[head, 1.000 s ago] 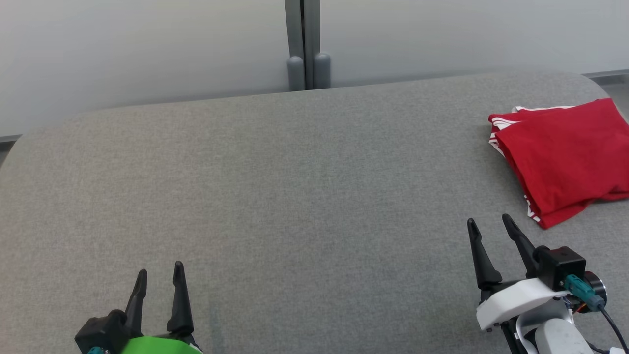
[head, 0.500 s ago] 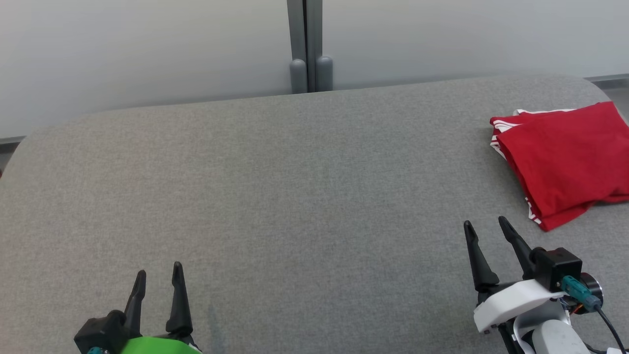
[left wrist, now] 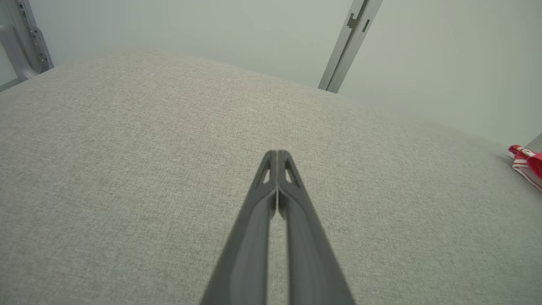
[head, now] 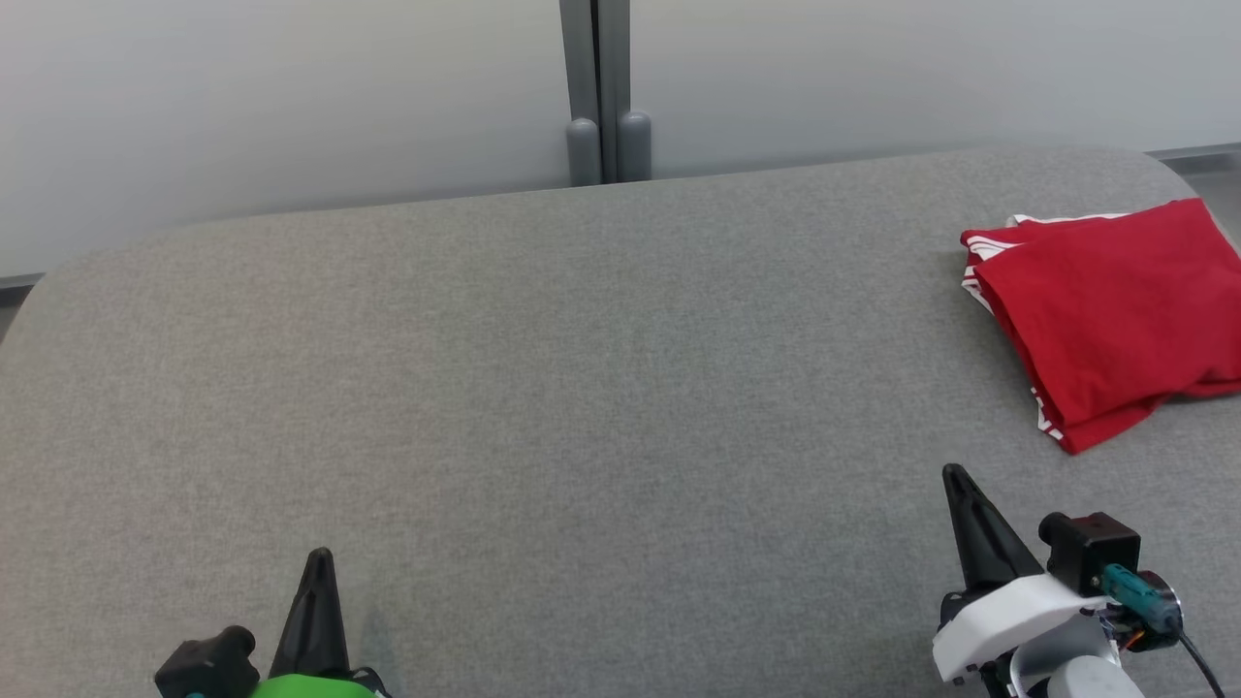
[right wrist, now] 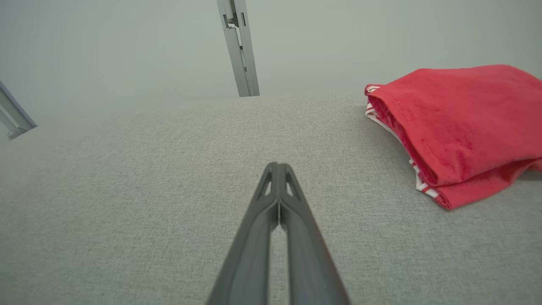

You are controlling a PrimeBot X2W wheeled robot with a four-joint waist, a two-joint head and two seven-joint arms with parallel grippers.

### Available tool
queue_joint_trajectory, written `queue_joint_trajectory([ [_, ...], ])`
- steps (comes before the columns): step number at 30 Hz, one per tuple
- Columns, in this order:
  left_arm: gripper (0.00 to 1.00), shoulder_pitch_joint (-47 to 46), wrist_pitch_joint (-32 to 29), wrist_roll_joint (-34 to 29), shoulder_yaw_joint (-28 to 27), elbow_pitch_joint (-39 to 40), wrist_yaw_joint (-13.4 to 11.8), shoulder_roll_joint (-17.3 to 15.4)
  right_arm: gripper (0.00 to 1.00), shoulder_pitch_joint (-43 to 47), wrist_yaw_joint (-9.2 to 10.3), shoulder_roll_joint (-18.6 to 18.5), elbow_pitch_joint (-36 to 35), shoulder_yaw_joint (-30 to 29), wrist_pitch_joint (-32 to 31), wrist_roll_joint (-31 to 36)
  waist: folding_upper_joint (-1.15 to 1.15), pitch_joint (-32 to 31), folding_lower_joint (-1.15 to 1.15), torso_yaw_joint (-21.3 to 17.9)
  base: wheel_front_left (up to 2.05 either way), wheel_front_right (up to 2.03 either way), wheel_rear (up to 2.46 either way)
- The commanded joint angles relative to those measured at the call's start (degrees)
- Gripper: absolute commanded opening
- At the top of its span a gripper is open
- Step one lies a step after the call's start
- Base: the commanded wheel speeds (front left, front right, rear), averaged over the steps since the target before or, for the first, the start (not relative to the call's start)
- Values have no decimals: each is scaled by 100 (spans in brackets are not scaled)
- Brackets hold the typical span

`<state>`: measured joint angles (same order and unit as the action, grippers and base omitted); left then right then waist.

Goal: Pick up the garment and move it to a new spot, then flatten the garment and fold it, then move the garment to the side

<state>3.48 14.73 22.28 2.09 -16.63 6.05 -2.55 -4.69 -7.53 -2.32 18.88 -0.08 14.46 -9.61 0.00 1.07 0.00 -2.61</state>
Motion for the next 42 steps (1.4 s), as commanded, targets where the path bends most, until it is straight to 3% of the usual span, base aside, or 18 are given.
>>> queue_joint_trajectory([
  [1, 0, -53, -55, 249, -42, 69, 6, -9, 0, -97, 0, -14, -62, -53, -70, -279, 0, -2, 0, 4, 0, 0, 0],
  [20, 0, -300, -561, 1909, -248, 165, 2, -17, 0, -122, 1, -27, -186, -187, -555, -2249, 0, -19, 0, 44, 0, 0, 0],
  [42, 0, -519, -1026, 3430, -437, 253, -9, -26, 0, -165, 3, -41, -271, -327, -1016, -4043, 0, -38, 0, 89, 0, 0, 0],
])
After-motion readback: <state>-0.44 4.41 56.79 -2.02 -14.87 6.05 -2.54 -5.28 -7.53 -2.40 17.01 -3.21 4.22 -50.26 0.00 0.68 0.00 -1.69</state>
